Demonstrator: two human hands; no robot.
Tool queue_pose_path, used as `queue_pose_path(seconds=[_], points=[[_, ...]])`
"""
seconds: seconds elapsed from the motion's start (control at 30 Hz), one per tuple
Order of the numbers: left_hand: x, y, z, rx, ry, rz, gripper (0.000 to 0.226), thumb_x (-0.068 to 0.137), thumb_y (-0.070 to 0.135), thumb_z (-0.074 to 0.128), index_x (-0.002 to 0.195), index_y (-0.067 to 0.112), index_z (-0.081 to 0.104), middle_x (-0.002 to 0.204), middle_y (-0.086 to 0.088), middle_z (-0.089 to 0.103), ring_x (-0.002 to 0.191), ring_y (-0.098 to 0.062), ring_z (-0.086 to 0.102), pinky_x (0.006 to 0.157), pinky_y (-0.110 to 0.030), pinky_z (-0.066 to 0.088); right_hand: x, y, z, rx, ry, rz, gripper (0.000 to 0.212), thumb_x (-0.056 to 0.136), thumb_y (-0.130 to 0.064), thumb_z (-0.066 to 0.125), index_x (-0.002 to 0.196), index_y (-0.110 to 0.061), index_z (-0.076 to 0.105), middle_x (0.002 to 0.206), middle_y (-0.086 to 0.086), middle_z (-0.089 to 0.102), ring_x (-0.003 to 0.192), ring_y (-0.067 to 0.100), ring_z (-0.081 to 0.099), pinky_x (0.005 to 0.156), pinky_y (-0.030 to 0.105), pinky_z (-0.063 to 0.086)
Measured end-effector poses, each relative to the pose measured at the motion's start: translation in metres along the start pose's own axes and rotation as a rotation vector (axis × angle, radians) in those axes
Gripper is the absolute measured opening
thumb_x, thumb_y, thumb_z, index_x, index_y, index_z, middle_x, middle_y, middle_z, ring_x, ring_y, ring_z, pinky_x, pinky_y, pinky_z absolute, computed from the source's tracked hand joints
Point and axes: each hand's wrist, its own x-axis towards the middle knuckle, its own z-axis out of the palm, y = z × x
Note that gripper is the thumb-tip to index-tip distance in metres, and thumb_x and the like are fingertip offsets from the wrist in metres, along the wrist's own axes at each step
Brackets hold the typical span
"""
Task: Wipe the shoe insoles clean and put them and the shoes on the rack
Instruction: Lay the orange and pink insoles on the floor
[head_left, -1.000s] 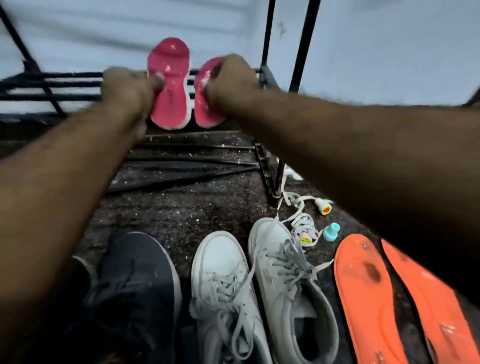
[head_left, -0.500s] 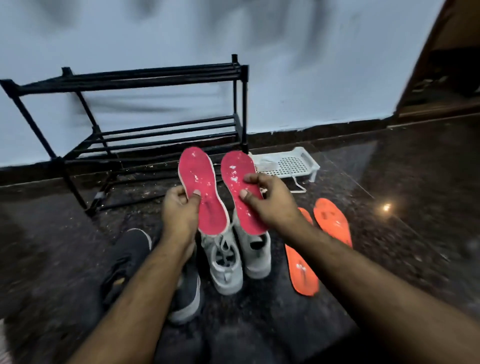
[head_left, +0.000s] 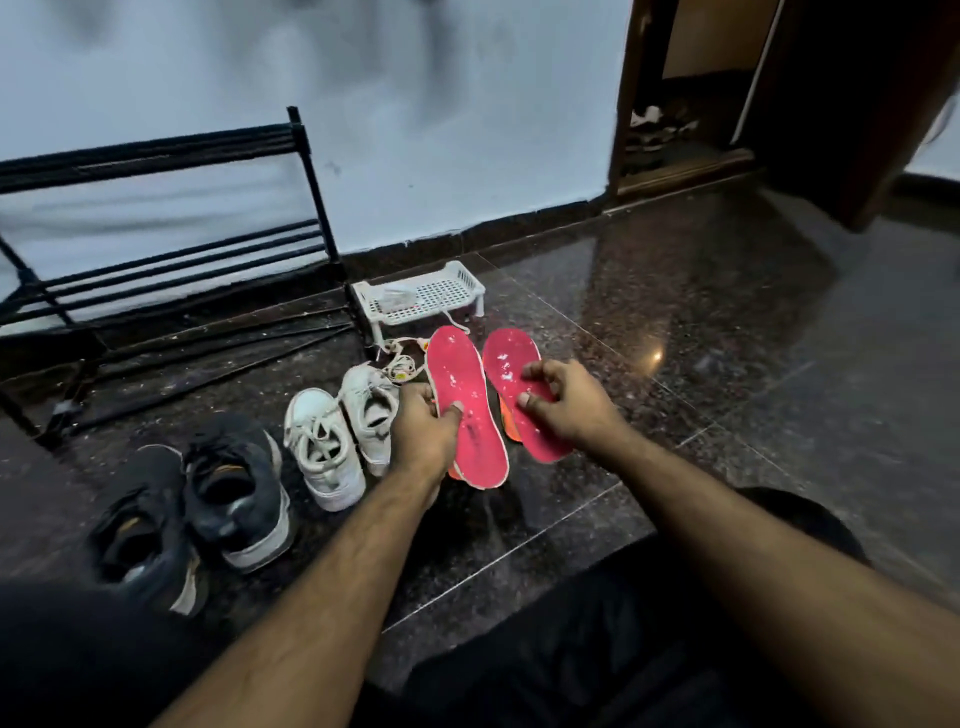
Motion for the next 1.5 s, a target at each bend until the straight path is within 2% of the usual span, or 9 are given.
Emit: queue_pose_path(seconds=[0.07,0.23,0.37,0.57,0.7,0.87,1.03,1.3,1.5], points=[[-0.002,-0.016,0.015,0.025,0.005,-0.014,0.025,0.088,0.012,0.072,0.098,0.023,0.053,0.098,-0.010,0.071,0.089,-0.030,0.070,0.085,-0.048,0.057,0.004,0.022,0.001,-0.002,-0.003,0.019,0.041,0.086,-0.026,0.075,0.125,-0.021,0.066,0.115,0.008,0.054,0.094,0.018,0.060,0.083,0.015,0.037],[0.015,-0.054,0.062,0.061,-0.046,-0.119,0.027,0.089,0.012,0.072,0.095,0.024,0.048,0.097,-0.010,0.071,0.089,-0.031,0.070,0.084,-0.049,0.058,0.031,0.080,0.006,0.025,0.010,0.122,0.043,0.086,-0.020,0.075,0.128,-0.018,0.064,0.118,0.005,0.050,0.095,0.013,0.056,0.087,0.013,0.035],[0.037,-0.057,0.109,0.097,-0.134,-0.103,0.026,0.093,0.007,0.067,0.099,0.021,0.047,0.096,-0.007,0.069,0.085,-0.024,0.066,0.078,-0.034,0.055,0.068,0.119,0.012,0.073,0.072,0.251,0.043,0.085,-0.017,0.075,0.126,-0.020,0.064,0.120,0.007,0.053,0.107,0.023,0.062,0.104,0.029,0.044],[0.082,-0.064,0.187,0.193,-0.183,-0.060,0.029,0.092,0.009,0.067,0.111,0.013,0.046,0.089,-0.002,0.064,0.086,-0.027,0.066,0.082,-0.039,0.054,0.118,0.161,0.017,0.015,0.174,0.449,0.039,0.087,-0.018,0.068,0.124,-0.030,0.064,0.126,0.004,0.058,0.108,0.025,0.062,0.099,0.037,0.049],[0.107,-0.070,0.228,0.285,-0.156,-0.057,0.040,0.091,0.014,0.067,0.122,0.010,0.043,0.102,-0.013,0.070,0.094,-0.034,0.067,0.085,-0.042,0.053,0.138,0.184,0.018,-0.090,0.174,0.573,0.041,0.090,-0.011,0.052,0.124,-0.029,0.063,0.126,0.006,0.060,0.110,0.030,0.063,0.096,0.040,0.051],[0.117,-0.078,0.257,0.367,-0.120,-0.055,0.044,0.088,0.012,0.066,0.124,0.007,0.041,0.115,-0.019,0.066,0.102,-0.038,0.065,0.087,-0.039,0.050,0.153,0.193,0.032,-0.251,0.096,0.662,0.040,0.093,-0.020,0.055,0.133,-0.022,0.053,0.137,0.009,0.041,0.124,0.032,0.050,0.101,0.046,0.043],[0.107,-0.077,0.263,0.465,-0.079,-0.037,0.049,0.088,0.011,0.066,0.129,0.000,0.040,0.123,-0.024,0.060,0.113,-0.042,0.058,0.093,-0.043,0.044,0.148,0.188,0.033,-0.373,0.101,0.566,0.044,0.098,-0.017,0.048,0.140,-0.008,0.043,0.144,0.019,0.037,0.132,0.038,0.038,0.104,0.048,0.037],[0.089,-0.070,0.240,0.493,-0.089,0.015,0.046,0.097,0.029,0.060,0.126,-0.002,0.042,0.125,-0.027,0.053,0.115,-0.044,0.053,0.096,-0.047,0.041,0.140,0.160,0.024,-0.479,0.119,0.475,0.041,0.098,-0.019,0.048,0.137,-0.007,0.047,0.143,0.020,0.039,0.131,0.039,0.038,0.104,0.048,0.036],[0.082,-0.047,0.177,0.446,-0.021,0.046,0.044,0.097,0.028,0.060,0.126,-0.001,0.044,0.121,-0.027,0.060,0.112,-0.043,0.058,0.091,-0.045,0.043,0.135,0.115,0.050,-0.520,0.100,0.217,0.043,0.092,-0.039,0.060,0.127,-0.015,0.055,0.132,0.014,0.045,0.119,0.036,0.050,0.092,0.047,0.045]])
